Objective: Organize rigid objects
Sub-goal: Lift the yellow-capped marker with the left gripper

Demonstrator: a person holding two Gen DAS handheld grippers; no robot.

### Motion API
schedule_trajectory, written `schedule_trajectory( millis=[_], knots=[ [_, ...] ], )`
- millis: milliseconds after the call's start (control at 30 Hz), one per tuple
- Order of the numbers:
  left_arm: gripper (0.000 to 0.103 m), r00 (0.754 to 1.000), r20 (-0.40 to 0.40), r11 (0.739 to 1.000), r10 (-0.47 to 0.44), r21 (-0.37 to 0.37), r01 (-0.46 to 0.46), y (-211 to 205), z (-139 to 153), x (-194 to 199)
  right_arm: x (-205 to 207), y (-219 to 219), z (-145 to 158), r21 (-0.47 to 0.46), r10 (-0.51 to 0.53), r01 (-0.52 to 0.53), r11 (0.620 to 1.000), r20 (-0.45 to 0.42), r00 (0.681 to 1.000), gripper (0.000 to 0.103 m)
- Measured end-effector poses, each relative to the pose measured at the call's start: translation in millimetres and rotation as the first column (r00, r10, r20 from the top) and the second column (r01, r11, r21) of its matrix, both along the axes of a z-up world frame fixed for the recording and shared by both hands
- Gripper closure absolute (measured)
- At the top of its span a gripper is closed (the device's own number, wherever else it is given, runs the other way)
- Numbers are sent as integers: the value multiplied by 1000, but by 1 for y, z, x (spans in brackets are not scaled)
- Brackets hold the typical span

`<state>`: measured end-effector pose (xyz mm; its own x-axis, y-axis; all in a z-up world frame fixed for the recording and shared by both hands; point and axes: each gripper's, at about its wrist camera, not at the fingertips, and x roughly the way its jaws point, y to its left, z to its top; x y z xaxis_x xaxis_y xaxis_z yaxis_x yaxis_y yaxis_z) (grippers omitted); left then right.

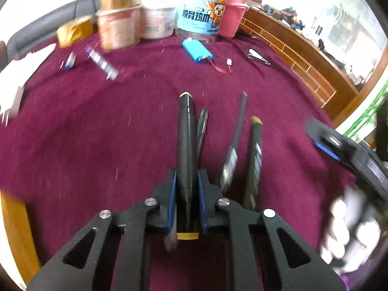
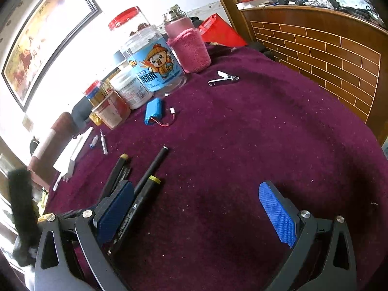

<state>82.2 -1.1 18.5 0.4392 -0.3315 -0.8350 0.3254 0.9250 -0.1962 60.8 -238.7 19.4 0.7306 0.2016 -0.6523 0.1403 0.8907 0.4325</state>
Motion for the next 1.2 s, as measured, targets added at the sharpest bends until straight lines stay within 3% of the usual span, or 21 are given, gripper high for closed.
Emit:
schedule_trajectory(
  millis=[133, 233, 433, 533, 600, 667, 767, 833, 867, 900, 967, 1033, 1133, 1167, 1200],
  knots=[
    [90, 1000, 15, 996, 11, -90, -10, 27, 22, -75, 1, -2, -5, 16, 4, -4, 1000, -22, 1000, 2],
    [90, 999, 29, 989, 42, -147, -37, 41, 28, -99, 3, -1, -8, 16, 8, -7, 1000, -38, 999, 2],
    [85, 997, 39, 998, 65, -15, -64, 35, 17, -90, -1, -2, -8, 16, 2, -1, 1000, -32, 999, 2],
    [72, 997, 51, 997, 65, 27, -67, 24, 6, -86, -1, -4, -8, 24, -3, 4, 1000, -29, 1000, 2],
    [55, 995, 62, 993, 77, 86, -82, 17, -2, -84, -1, -4, -8, 17, -2, 2, 1000, -31, 1000, 2],
    [48, 991, 121, 990, 63, 116, -77, 11, -5, -86, -1, -4, -8, 15, 0, 1, 1000, -31, 1000, 2],
    [49, 989, 147, 989, 29, 139, -50, 1, -9, -90, -1, -4, -8, 18, -1, 1, 1000, -30, 1000, 2],
    [66, 987, 158, 993, 30, 112, -48, 4, -7, -94, -1, -5, -8, 16, 0, 1, 1000, -31, 1000, 2],
    [91, 987, 157, 995, 38, 89, -53, 8, -6, -95, -1, -4, -8, 14, 0, 1, 1000, -31, 1000, 2],
    [102, 989, 139, 997, 45, 48, -52, 14, -6, -96, -1, -4, -8, 13, 0, 0, 1000, -32, 999, 2],
    [102, 990, 119, 997, 71, -21, -69, 25, -5, -99, 0, -3, -8, 10, 0, 0, 1000, -33, 999, 2],
    [101, 988, 123, 995, 93, -38, -89, 32, -1, -108, 0, -3, -8, 10, 0, 0, 1000, -33, 999, 2],
    [98, 975, 177, 988, 134, -99, -118, 48, 20, -128, 0, -3, -8, 8, 0, 0, 1000, -33, 999, 2],
    [90, 971, 187, 986, 150, -104, -132, 52, 25, -129, 0, -3, -8, 6, 0, 0, 1000, -34, 999, 2],
    [74, 968, 190, 984, 162, -107, -144, 55, 27, -130, 0, -3, -8, 5, 1, 0, 1000, -34, 999, 2]
  ],
)
